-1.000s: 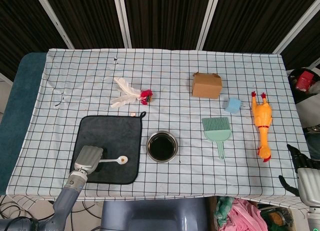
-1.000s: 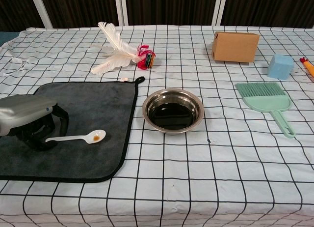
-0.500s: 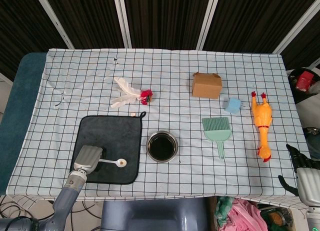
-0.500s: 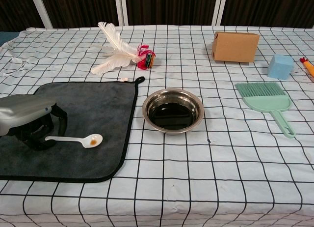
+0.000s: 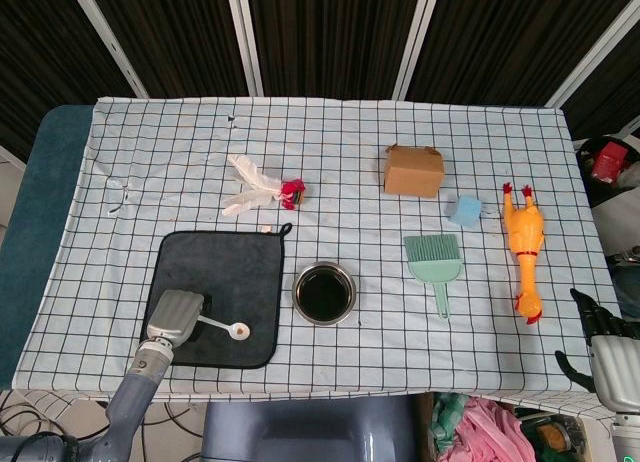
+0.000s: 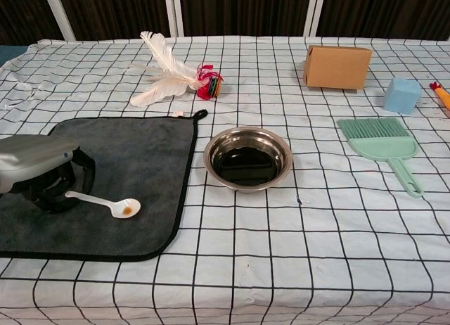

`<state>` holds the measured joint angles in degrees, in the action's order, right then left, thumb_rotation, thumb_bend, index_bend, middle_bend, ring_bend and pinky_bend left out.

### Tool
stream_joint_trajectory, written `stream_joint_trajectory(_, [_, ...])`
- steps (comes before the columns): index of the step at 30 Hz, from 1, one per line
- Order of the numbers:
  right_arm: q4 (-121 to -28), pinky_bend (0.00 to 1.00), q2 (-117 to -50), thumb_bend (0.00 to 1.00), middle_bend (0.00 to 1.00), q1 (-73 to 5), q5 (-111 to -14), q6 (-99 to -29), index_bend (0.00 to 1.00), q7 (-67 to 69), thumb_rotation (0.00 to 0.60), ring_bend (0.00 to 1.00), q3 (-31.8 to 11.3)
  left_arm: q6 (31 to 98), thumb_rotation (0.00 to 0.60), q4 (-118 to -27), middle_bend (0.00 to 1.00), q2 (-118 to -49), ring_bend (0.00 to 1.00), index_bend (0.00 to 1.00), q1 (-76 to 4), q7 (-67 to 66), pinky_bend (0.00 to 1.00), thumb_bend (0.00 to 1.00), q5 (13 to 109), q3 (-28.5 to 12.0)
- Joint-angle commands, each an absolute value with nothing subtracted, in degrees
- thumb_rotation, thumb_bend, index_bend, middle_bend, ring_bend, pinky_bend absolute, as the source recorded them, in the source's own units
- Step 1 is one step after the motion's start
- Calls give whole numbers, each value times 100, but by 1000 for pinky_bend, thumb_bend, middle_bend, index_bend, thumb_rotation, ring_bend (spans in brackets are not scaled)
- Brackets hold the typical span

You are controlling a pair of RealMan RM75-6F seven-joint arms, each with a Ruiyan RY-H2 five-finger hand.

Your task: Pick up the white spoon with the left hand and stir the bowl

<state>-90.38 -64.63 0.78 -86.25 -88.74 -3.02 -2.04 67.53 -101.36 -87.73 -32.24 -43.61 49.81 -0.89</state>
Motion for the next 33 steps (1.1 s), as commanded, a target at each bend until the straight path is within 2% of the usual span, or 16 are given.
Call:
stream_joint_trajectory(1, [-9038,256,-6460,221,113,79,-8623,-8872,0,-300,600,186,-207,6764,600,-10119,856,-8778,814,555,-3220,-4354,817,449,4981,-83])
stream_joint_trajectory(20, [-9018,256,-6464,221,113,83,-8620,-8875,0,-300,600,186,-235,6896,600,-10027,890,-8816,836,605,-3172,-4183,831,497,5137,-111])
stream_joint_trajectory(33, [-9037,256,-6414,221,113,83,-8584,-8810,0,-226,600,186,-231,7207,600,-10530,903,-8400,847,630,-3259,-4279,831,508,5400,-421])
